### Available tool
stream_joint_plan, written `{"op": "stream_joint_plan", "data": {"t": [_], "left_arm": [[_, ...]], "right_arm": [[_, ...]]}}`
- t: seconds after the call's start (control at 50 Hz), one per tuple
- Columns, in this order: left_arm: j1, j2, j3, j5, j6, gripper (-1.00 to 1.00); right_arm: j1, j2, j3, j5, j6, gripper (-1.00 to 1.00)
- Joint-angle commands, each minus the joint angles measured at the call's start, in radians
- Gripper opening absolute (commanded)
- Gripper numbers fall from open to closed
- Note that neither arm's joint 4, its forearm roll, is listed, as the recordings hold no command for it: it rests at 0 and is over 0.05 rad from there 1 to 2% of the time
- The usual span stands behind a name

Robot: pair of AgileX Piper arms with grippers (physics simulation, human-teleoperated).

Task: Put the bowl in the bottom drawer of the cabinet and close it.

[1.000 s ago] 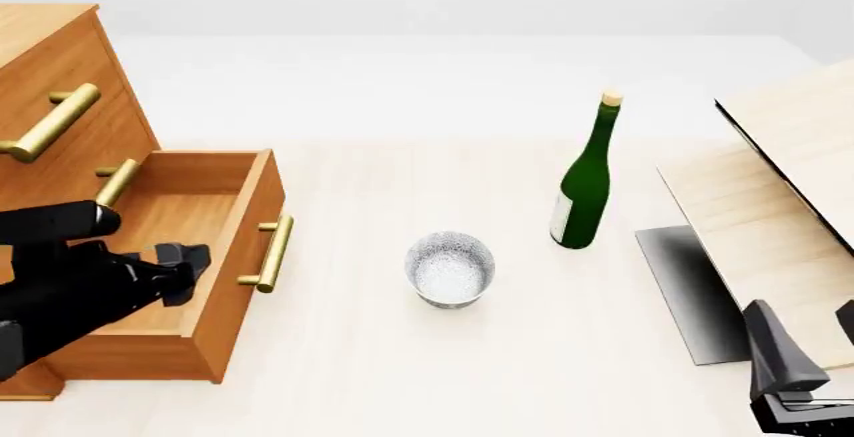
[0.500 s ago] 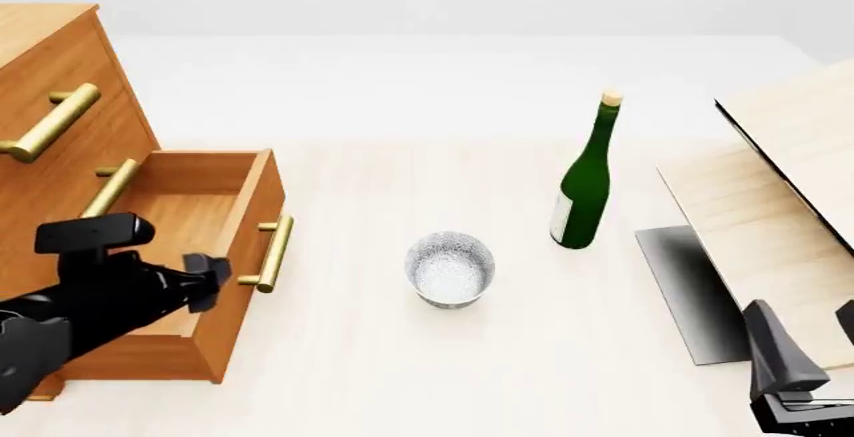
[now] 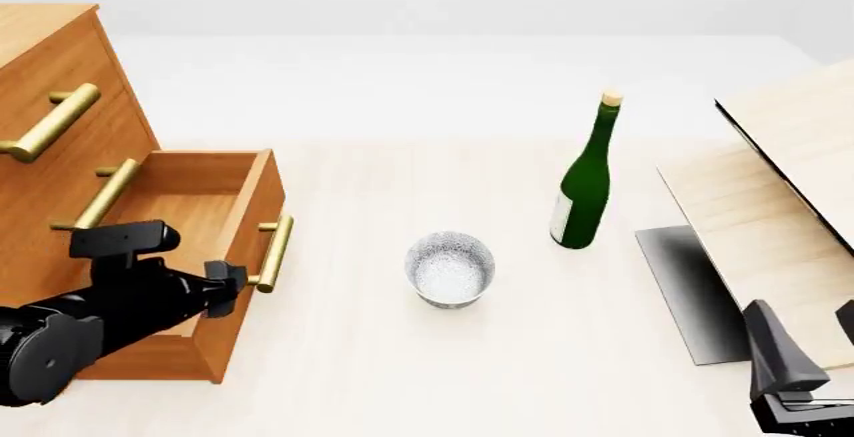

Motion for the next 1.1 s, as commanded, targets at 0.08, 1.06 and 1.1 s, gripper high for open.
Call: {"op": "stream_joint_plan", "data": {"t": [0.08, 1.06, 1.1], "left_arm": [[-0.039, 0.010, 0.000, -0.009, -0.013, 1.00], [-0.186, 0.088, -0.011, -0.060, -0.027, 1.00], [-0.186, 0.086, -0.011, -0.059, -0.024, 1.00]], "right_arm": [[-0.002, -0.010, 0.000, 0.005, -0.003, 1.00], [-0.001, -0.010, 0.000, 0.005, -0.003, 1.00], [-0.002, -0.010, 0.000, 0.005, -0.003, 1.00]]}}
